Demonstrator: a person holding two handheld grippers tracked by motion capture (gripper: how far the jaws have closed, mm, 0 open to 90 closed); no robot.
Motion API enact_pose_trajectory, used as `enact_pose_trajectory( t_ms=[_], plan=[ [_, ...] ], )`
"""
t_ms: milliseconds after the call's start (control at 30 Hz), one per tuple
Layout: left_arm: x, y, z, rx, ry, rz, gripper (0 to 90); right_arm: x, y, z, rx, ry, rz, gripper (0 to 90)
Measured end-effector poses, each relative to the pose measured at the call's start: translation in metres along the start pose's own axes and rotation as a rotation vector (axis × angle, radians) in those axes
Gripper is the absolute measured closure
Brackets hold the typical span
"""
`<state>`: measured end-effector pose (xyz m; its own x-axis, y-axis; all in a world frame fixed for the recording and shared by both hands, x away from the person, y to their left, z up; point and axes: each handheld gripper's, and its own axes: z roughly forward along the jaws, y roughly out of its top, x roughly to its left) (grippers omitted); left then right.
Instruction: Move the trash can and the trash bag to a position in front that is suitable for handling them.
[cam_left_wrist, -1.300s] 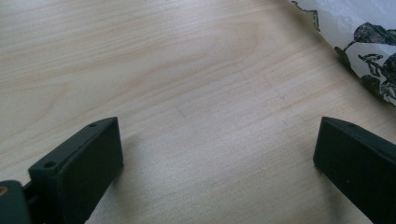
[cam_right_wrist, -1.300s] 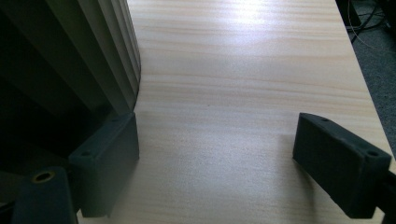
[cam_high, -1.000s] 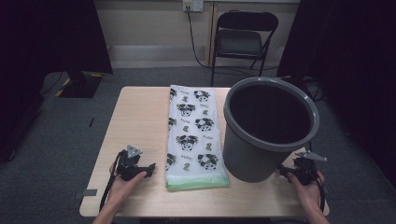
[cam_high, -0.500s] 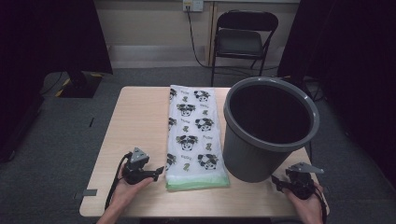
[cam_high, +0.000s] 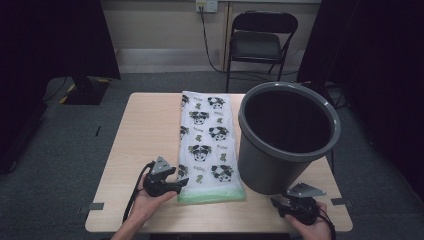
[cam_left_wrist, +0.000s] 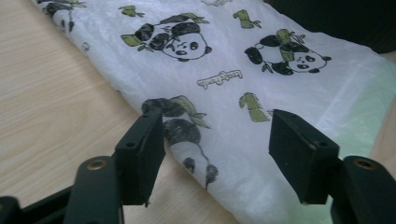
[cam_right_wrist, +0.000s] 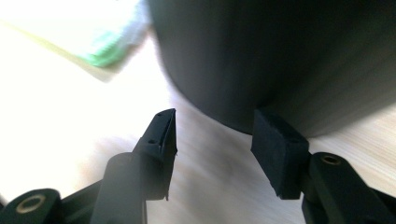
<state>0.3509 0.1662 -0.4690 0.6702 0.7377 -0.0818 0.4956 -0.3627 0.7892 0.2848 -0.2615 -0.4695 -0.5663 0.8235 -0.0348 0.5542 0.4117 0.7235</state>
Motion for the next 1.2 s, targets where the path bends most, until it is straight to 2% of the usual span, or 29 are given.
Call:
enact_pose_trajectory(
  t_ms=[33,67,100,133,167,200,233,267,300,333,367,433,467,500,533,600,667,700,733,767,800,867,900,1000,1067,1100,1133,1200],
  plan=[
    [-0.002,0.000,0.000,-0.001,0.001,0.010,36.5,0.010,0.003,0.001,-0.014,0.030,-0.018,50.7],
    [-0.003,0.001,0.000,-0.001,-0.004,0.019,36.5,0.010,0.003,0.001,-0.014,0.030,-0.018,50.7],
    [-0.004,0.002,0.001,-0.002,-0.014,0.026,37.2,0.020,0.008,0.004,-0.034,0.063,-0.034,52.3],
    [-0.004,0.002,0.001,-0.002,-0.014,0.026,37.6,0.020,0.008,0.004,-0.034,0.063,-0.034,52.3],
    [-0.002,0.004,0.002,-0.020,-0.025,0.022,38.9,0.033,0.016,0.008,-0.056,0.092,-0.062,54.0],
    [-0.002,0.004,0.002,-0.020,-0.025,0.022,40.2,0.033,0.016,0.008,-0.056,0.092,-0.062,54.0],
    [-0.001,0.007,0.006,-0.022,-0.024,0.022,41.3,0.049,0.026,0.014,-0.083,0.119,-0.100,54.3],
    [-0.001,0.007,0.006,-0.022,-0.024,0.022,42.2,0.049,0.026,0.014,-0.083,0.119,-0.100,54.3],
    [-0.002,0.010,0.011,-0.022,-0.037,0.035,43.3,0.065,0.037,0.021,-0.108,0.124,-0.149,54.2],
    [-0.002,0.010,0.011,-0.022,-0.037,0.035,44.2,0.065,0.037,0.021,-0.108,0.124,-0.149,54.2],
    [-0.004,0.013,0.016,-0.025,-0.049,0.030,44.7,0.078,0.051,0.031,-0.130,0.143,-0.153,52.1],
    [-0.006,0.014,0.020,-0.015,-0.069,0.034,45.4,0.090,0.067,0.042,-0.168,0.121,-0.178,51.0],
    [-0.006,0.014,0.020,-0.015,-0.069,0.034,45.5,0.090,0.067,0.042,-0.168,0.121,-0.178,51.0],
    [-0.008,0.011,0.025,0.021,-0.067,0.076,46.2,0.097,0.078,0.058,-0.170,0.090,-0.188,49.3],
    [-0.008,0.011,0.025,0.021,-0.067,0.076,46.5,0.100,0.081,0.068,-0.154,0.089,-0.178,49.4],
    [-0.010,0.004,0.028,0.055,-0.070,0.084,46.6,0.105,0.083,0.086,-0.124,0.064,-0.175,48.5],
    [-0.011,0.003,0.029,0.070,-0.075,0.097,46.1,0.105,0.081,0.103,-0.082,0.046,-0.159,45.8],
    [-0.011,-0.001,0.032,0.122,-0.092,0.099,44.5,0.103,0.080,0.109,-0.062,0.032,-0.142,44.8],
    [-0.011,-0.001,0.032,0.122,-0.092,0.099,44.0,0.103,0.080,0.109,-0.062,0.032,-0.142,44.8],
    [-0.012,-0.003,0.033,0.140,-0.088,0.092,43.9,0.102,0.076,0.117,-0.059,0.042,-0.111,42.8],
    [-0.012,-0.005,0.032,0.130,-0.078,0.100,43.9,0.102,0.076,0.117,-0.059,0.042,-0.111,42.8],
    [-0.012,-0.005,0.029,0.145,-0.075,0.111,44.0,0.101,0.077,0.117,-0.059,0.048,-0.102,42.5],
    [-0.011,-0.008,0.025,0.149,-0.078,0.112,43.7,0.100,0.077,0.118,-0.049,0.070,-0.090,42.5],
    [-0.010,-0.012,0.020,0.154,-0.067,0.110,43.4,0.100,0.078,0.118,-0.044,0.088,-0.079,42.7],
    [-0.008,-0.016,0.013,0.164,-0.061,0.124,43.4,0.104,0.078,0.119,-0.044,0.106,-0.077,42.7],
    [-0.007,-0.019,0.009,0.159,-0.064,0.112,43.0,0.110,0.078,0.120,-0.052,0.126,-0.083,42.8],
    [-0.005,-0.023,0.001,0.181,-0.067,0.100,42.6,0.114,0.078,0.120,-0.054,0.135,-0.092,42.8],
    [-0.004,-0.025,-0.003,0.194,-0.064,0.107,42.3,0.118,0.079,0.121,-0.053,0.151,-0.101,43.0]
  ],
)
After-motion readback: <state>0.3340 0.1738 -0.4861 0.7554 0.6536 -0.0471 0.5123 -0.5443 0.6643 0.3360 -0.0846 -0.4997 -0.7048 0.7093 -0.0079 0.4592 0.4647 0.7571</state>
